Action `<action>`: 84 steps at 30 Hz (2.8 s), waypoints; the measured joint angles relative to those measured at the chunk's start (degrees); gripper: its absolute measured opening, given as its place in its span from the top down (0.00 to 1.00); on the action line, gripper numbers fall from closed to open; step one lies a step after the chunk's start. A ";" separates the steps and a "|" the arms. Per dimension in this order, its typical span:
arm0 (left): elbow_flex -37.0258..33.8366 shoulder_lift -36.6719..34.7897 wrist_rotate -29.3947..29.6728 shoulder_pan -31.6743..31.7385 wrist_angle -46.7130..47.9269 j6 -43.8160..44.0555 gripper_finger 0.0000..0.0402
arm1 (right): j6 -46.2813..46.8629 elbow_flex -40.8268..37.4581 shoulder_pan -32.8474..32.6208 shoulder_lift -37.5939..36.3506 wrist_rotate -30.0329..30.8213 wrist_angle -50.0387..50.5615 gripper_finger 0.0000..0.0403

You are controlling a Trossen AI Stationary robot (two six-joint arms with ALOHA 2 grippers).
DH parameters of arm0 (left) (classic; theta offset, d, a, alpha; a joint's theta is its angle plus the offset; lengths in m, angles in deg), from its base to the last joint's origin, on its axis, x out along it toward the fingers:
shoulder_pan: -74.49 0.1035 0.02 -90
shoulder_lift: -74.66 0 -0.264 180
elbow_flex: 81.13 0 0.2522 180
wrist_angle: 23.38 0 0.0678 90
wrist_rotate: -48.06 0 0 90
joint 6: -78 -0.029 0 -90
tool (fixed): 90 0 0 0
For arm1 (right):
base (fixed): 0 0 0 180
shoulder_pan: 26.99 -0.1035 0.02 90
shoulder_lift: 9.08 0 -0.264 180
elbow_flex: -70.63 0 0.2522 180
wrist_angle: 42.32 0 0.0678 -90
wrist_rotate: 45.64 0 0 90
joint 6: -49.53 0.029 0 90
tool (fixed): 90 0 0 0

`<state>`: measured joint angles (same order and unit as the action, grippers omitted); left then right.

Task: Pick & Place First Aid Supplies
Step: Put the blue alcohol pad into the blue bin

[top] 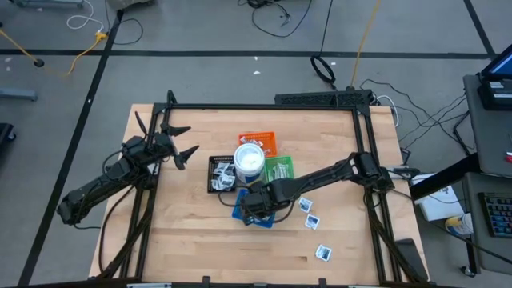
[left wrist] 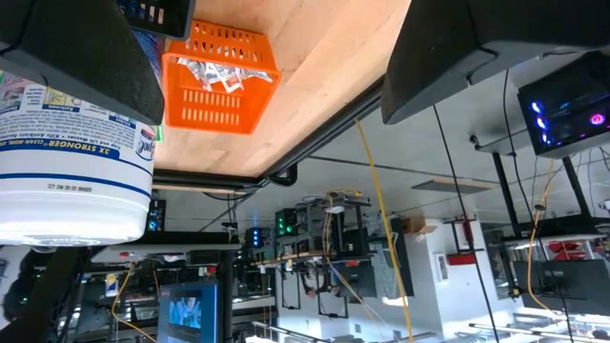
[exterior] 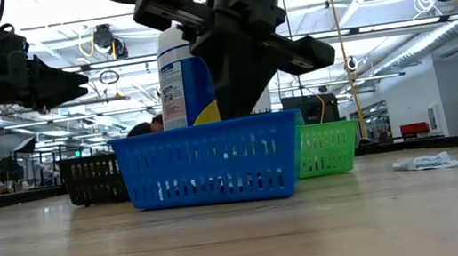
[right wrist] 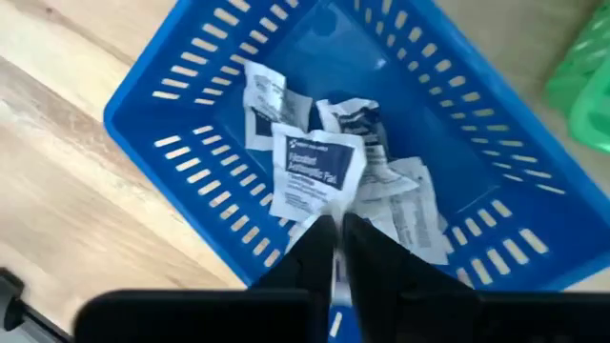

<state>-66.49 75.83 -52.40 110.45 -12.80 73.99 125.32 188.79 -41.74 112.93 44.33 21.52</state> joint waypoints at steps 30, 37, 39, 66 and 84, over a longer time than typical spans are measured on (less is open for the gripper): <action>-0.01 0.00 0.00 0.00 0.00 0.00 0.01 | 4.33 -1.09 -2.64 -7.52 -1.36 13.10 0.58; -0.01 0.00 0.00 0.00 0.00 0.00 0.01 | 9.32 -4.10 -10.55 -8.16 -1.66 13.20 0.58; 0.00 0.00 0.00 0.00 0.00 0.00 0.01 | 10.03 -4.69 -13.03 -7.84 -1.56 13.25 0.57; -0.01 0.00 0.00 0.00 0.00 -0.01 0.01 | 22.81 -20.56 -33.77 -15.15 -1.74 10.72 0.57; 0.00 0.00 0.00 0.00 0.00 0.00 0.01 | 22.39 -33.68 -32.95 -15.32 -3.20 -3.51 0.57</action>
<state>-66.49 75.83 -52.40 110.45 -12.80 73.99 147.71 155.11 -74.68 97.61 41.13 18.01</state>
